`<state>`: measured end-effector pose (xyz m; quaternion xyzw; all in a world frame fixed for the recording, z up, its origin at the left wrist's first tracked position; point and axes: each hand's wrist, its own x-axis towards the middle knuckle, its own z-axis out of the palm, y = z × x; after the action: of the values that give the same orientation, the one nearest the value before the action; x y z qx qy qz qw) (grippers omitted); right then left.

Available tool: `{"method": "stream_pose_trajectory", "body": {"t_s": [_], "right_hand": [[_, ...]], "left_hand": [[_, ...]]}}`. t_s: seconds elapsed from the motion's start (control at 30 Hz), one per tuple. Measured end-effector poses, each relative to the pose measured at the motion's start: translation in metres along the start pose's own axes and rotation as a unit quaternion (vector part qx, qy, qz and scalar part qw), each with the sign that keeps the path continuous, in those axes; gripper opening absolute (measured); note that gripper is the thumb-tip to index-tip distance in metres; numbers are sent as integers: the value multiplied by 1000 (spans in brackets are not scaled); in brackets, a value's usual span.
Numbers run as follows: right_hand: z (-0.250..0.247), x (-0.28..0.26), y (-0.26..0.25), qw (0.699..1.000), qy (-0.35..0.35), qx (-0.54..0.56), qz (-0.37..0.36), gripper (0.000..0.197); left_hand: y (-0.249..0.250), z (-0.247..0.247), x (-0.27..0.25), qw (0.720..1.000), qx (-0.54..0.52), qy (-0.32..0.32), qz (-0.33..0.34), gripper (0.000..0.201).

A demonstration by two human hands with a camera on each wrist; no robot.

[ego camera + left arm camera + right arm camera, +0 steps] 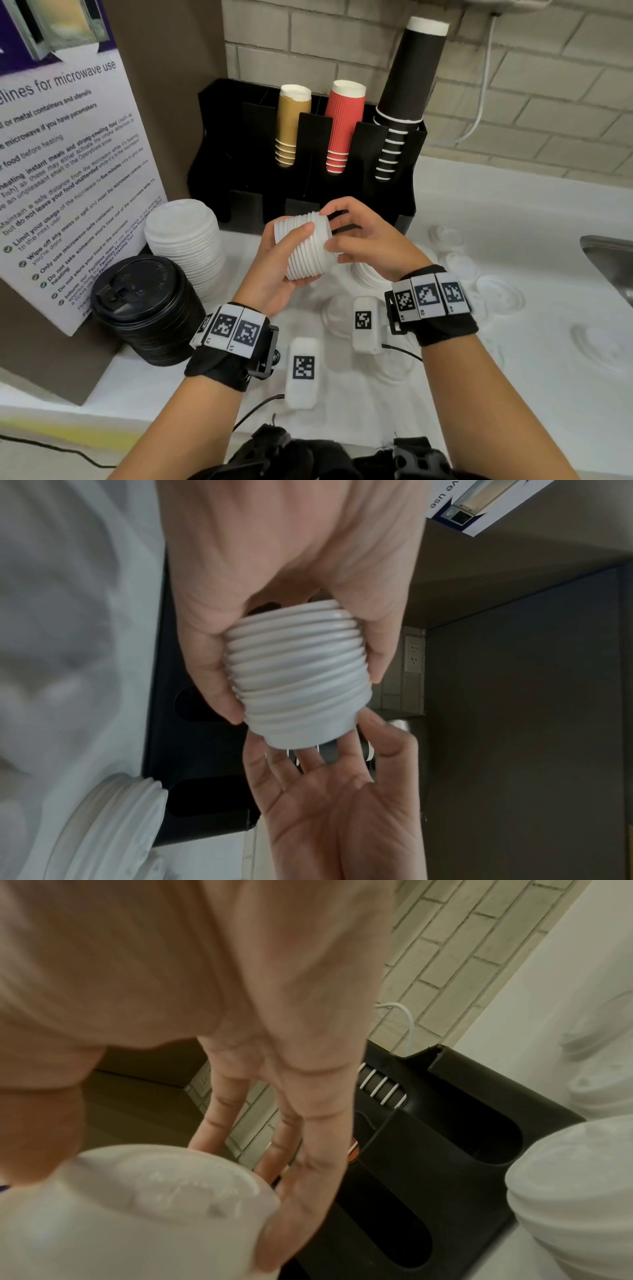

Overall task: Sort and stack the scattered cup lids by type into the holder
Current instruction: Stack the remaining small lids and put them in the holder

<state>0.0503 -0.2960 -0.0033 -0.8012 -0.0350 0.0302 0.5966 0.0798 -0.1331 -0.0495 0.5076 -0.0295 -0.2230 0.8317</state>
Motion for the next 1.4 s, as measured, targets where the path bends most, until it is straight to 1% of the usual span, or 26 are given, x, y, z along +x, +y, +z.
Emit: {"method": "stream_pose_trajectory", "body": {"t_s": [0.2,0.3,0.43,0.6,0.73,0.8,0.93,1.03,1.2,1.33,1.4], "right_hand": [[0,0,-7,1000,-12,-21,-7,37],[1,2,-12,999,-18,-26,-11,39],[2,7,-15,997,-20,-73,1,41],[7,10,-7,995,25,-98,18,43],[11,7,5,990,13,-136,21,45],[14,7,13,985,7,-169,41,44],[24,9,29,971,6,-224,84,41],[32,9,36,964,13,-250,91,42],[42,10,37,948,24,-305,86,48],[47,9,35,933,18,-347,94,51],[47,7,32,932,11,-350,90,52]], "left_hand": [[0,0,-2,999,-26,-21,-14,67],[2,-1,0,999,-38,-18,-14,69],[2,-2,3,999,6,-21,-28,65],[1,-10,3,998,14,-19,-65,61],[-1,-21,5,995,52,-3,-89,52],[-5,-25,6,992,60,12,-111,49],[-13,-30,8,984,87,4,-154,33],[-17,-32,11,980,113,14,-166,33],[-22,-28,20,967,204,41,-149,34],[-23,-24,18,956,253,6,-149,40],[-21,-22,17,953,260,-9,-154,42]]}}
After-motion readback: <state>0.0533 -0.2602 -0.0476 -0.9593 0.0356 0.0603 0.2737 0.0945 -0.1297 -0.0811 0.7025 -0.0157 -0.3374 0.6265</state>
